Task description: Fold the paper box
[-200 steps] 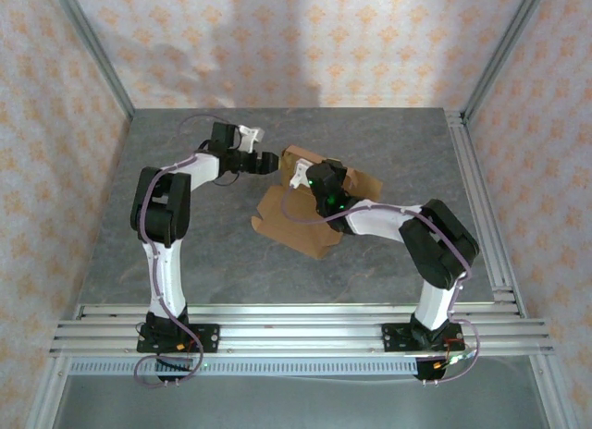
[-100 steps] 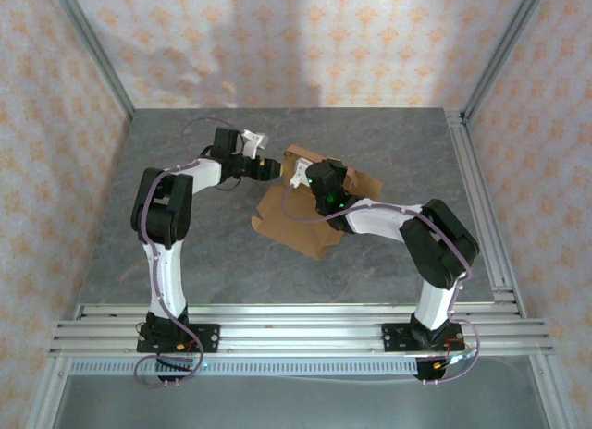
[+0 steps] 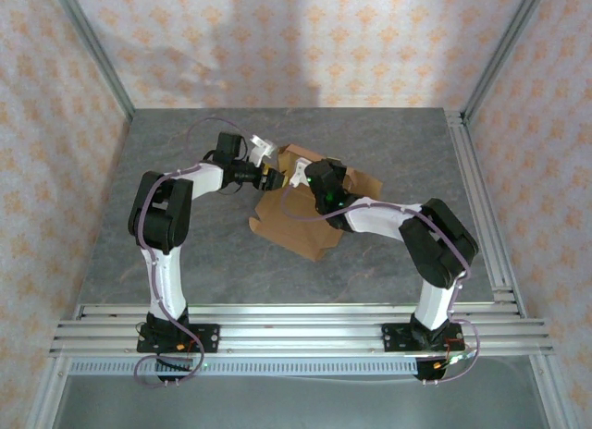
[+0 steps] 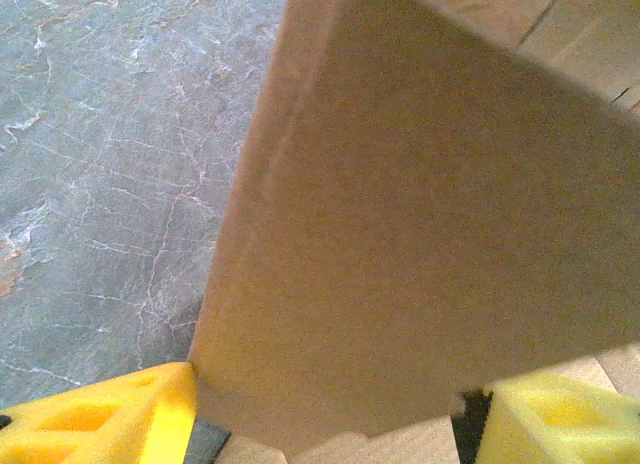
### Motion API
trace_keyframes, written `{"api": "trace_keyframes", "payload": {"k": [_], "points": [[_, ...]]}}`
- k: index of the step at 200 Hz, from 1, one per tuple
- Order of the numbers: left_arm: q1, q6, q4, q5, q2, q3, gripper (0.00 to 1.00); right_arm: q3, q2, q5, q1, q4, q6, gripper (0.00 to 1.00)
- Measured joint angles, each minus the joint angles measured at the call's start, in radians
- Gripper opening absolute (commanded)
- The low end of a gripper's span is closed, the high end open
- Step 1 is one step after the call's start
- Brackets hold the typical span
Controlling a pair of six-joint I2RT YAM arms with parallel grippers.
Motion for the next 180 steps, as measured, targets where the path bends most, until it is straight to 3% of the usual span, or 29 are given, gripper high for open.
{"api": "trace_keyframes", "payload": {"k": [67,132,180], "points": [[0.003,0.049,-0.021,0.041,-0.01,0.024,0.74,0.0,0.0,0.0,0.0,-0.003,0.003,0.0],[0.062,-0.027,0.084,0.086,-0.075,-0.08,0.74,0.0,0.0,0.001,0.0,-0.005,0.004,0.0],[0.103,-0.032,0.031,0.055,-0.15,-0.066,0.68,0.0,0.0,0.001,-0.001,-0.007,0.01,0.0]]}}
